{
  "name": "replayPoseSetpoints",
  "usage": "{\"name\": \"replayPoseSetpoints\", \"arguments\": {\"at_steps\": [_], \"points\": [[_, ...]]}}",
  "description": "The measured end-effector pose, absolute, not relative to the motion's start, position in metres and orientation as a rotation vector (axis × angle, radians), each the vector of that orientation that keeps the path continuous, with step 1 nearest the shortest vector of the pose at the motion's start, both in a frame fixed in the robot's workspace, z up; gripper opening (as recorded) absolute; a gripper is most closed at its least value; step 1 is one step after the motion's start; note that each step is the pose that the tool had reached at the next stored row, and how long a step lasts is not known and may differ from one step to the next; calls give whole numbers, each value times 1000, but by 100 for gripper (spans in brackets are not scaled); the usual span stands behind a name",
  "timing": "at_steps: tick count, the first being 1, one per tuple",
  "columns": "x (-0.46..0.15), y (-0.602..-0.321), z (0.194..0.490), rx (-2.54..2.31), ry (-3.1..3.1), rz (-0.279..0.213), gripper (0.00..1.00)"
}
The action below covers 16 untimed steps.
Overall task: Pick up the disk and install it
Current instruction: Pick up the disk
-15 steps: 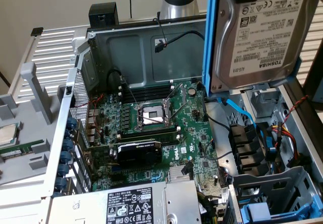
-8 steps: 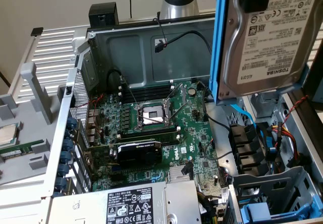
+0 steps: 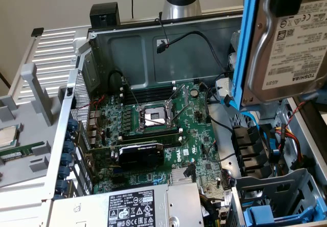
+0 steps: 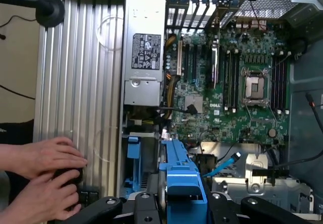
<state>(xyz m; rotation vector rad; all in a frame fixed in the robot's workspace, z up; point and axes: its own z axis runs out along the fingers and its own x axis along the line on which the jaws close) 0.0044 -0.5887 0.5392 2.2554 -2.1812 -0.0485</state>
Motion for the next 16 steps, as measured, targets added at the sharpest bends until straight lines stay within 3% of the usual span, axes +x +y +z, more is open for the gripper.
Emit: {"name": "replayPoseSetpoints", "arguments": {"at_steps": [16], "points": [[16,-608,522,2239,-2197,-51,37]]}}
